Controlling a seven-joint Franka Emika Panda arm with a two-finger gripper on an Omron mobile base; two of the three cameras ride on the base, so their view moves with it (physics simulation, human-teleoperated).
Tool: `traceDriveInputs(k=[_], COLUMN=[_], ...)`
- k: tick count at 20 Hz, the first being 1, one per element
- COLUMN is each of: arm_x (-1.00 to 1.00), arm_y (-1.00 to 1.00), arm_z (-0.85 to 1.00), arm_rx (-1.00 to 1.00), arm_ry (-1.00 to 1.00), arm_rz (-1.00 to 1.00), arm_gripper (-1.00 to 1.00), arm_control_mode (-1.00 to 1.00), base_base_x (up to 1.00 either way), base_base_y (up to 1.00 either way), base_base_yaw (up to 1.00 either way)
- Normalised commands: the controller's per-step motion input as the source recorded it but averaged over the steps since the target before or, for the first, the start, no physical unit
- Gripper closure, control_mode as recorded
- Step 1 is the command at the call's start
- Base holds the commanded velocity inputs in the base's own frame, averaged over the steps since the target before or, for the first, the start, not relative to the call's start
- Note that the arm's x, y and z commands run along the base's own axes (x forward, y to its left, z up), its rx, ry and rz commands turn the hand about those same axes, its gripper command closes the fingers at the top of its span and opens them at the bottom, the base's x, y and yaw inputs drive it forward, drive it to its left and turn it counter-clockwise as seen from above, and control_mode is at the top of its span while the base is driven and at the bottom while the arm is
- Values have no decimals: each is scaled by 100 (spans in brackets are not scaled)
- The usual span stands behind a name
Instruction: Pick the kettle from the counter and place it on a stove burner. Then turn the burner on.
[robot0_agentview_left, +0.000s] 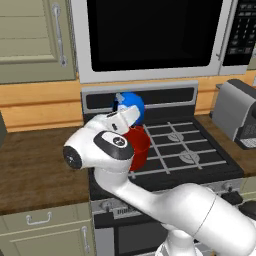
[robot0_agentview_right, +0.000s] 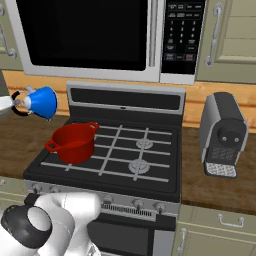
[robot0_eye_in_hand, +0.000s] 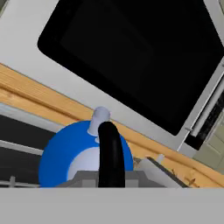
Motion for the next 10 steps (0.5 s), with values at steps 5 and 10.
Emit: traceDriveInputs(k=[5,10], arm_x=[0,3], arm_y=[-100,-100], arm_z=[4,-2], arm_rx=[27,32], arm_ry=[30,40], arm_rz=[-33,-14], arm_gripper=[100,100], arm_control_mode=[-100,-100], base_base_x=[0,0], base_base_y=[0,0], base_base_yaw=[0,0])
